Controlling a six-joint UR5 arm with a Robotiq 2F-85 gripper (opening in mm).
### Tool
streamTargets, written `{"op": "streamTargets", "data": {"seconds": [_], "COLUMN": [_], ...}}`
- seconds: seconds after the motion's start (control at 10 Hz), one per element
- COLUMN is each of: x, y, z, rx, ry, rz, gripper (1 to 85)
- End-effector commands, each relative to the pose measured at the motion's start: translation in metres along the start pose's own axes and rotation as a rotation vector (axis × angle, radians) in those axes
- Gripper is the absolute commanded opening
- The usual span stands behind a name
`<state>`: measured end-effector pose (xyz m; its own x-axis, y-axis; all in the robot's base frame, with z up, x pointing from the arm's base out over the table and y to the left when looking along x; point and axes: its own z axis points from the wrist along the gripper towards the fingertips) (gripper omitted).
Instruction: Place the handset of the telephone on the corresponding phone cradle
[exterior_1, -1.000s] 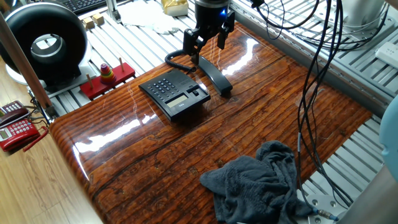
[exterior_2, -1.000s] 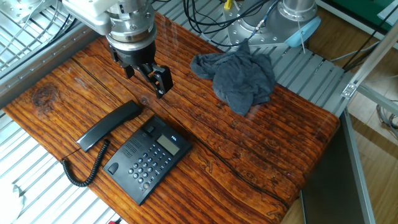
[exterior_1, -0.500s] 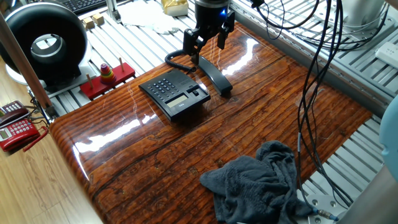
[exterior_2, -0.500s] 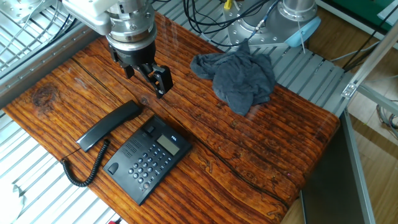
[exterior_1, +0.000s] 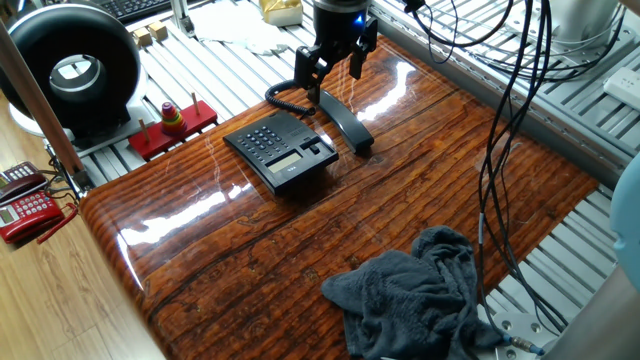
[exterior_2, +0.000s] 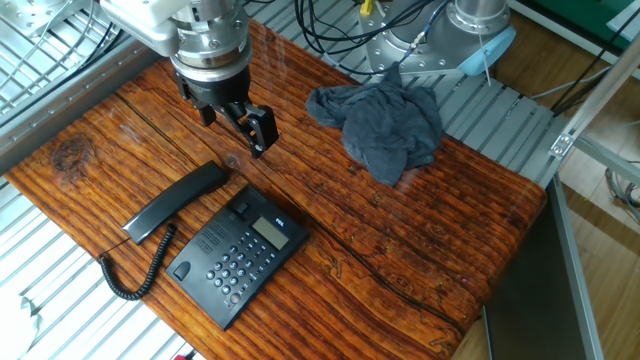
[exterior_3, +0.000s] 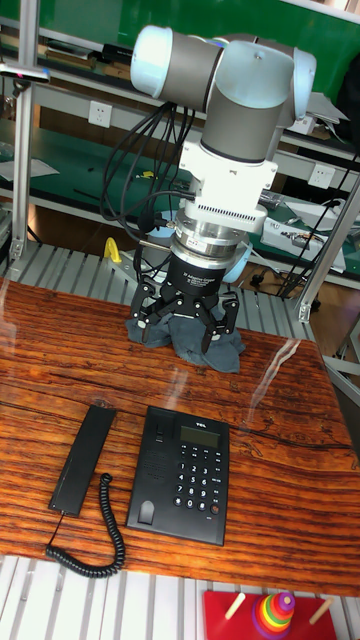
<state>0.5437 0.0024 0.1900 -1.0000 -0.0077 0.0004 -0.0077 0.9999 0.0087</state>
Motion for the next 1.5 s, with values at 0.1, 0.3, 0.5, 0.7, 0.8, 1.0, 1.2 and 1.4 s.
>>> {"op": "streamTargets", "data": {"seconds": [0.1, 0.3, 0.5, 0.7, 0.8, 1.0, 1.2, 1.4], "x": [-0.006, -0.008, -0.019, -0.027, -0.033, -0.04, -0.039, -0.047], "y": [0.004, -0.001, 0.01, 0.028, 0.028, 0.013, 0.008, 0.005], "z": [0.003, 0.003, 0.0, -0.002, -0.001, 0.003, 0.01, 0.02], "rx": [0.008, 0.048, 0.022, -0.05, -0.053, 0.003, 0.023, 0.025], "ry": [-0.02, -0.022, -0.057, -0.081, -0.101, -0.124, -0.111, -0.124], "rz": [0.159, 0.129, 0.113, 0.268, 0.272, 0.299, 0.217, 0.186], "gripper": [1.0, 1.0, 1.0, 1.0, 1.0, 1.0, 1.0, 1.0]}}
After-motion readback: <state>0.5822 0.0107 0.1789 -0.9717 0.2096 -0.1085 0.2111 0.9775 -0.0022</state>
